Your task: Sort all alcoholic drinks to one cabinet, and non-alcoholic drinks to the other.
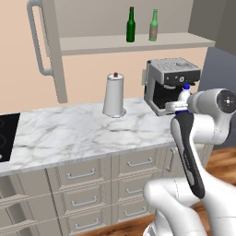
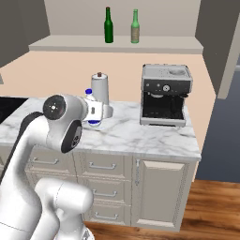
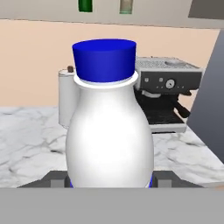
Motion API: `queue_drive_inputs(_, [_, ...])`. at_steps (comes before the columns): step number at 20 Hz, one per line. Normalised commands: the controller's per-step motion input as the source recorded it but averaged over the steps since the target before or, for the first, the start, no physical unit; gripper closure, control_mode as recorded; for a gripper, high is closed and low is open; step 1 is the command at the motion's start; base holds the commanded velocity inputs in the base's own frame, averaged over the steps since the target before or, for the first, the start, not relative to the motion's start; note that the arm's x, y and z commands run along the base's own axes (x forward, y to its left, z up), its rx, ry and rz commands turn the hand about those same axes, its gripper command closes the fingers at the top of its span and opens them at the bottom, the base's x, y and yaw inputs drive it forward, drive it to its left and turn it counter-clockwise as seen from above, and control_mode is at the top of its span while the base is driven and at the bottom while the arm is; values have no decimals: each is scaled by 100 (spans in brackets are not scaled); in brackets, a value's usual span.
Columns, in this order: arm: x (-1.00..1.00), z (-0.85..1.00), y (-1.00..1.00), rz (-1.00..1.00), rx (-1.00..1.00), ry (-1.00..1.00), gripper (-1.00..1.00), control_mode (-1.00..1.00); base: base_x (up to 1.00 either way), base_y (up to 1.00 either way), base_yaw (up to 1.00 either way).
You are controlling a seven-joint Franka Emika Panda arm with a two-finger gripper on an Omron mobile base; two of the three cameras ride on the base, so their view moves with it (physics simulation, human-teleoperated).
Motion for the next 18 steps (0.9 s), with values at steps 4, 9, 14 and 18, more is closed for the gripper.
queue_drive_inputs(4, [-48, 40, 4, 0, 0, -1, 100, -100, 0, 0, 0])
queue_drive_inputs(9, [-43, 34, 10, 0, -1, -4, 100, -100, 0, 0, 0])
queue_drive_inputs(14, [-45, 30, 11, 0, -1, -7, 100, -100, 0, 0, 0])
queue_drive_inputs(18, [-44, 23, 12, -1, 0, -6, 100, -100, 0, 0, 0])
